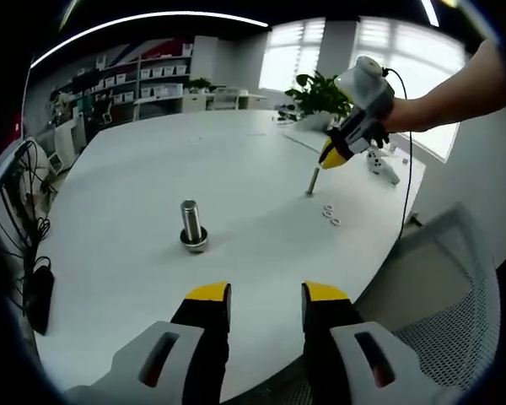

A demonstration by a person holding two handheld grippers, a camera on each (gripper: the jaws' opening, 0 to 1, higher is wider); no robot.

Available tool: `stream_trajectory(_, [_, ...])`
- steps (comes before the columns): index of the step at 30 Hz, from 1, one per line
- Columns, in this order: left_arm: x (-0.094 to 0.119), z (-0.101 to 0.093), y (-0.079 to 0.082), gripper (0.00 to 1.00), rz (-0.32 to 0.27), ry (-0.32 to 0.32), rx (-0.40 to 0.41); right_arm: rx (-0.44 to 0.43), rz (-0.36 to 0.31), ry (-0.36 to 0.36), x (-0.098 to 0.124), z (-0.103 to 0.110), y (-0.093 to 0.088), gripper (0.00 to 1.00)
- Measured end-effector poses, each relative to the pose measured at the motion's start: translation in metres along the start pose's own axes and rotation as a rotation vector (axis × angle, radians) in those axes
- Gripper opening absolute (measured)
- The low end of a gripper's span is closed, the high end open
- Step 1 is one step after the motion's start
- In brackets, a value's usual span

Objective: Place the washer onto the threaded stud by aligning its center hole with the stud, sliding it down to the base, and recovering from edge contact or off-axis alignment until the washer reaches the visible bottom stop.

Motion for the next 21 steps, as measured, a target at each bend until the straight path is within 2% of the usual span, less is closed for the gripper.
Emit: stream_trajectory(21, [0.000,0.001,0.000,0.32,0.002,0.005,0.001,0.032,0.048,0.015,-0.014,-0.002,0.001,0.14])
Point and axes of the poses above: the point that each gripper's makers call its tool centre point, and the gripper's own axes: x roughly backward along the fingers, z roughly to its left, y roughly out of its top, the point moved 7 cm from there along x, roughly backward along the fingers, and after that the axes turned 3 degrees about -x, right-handed, at the moved point
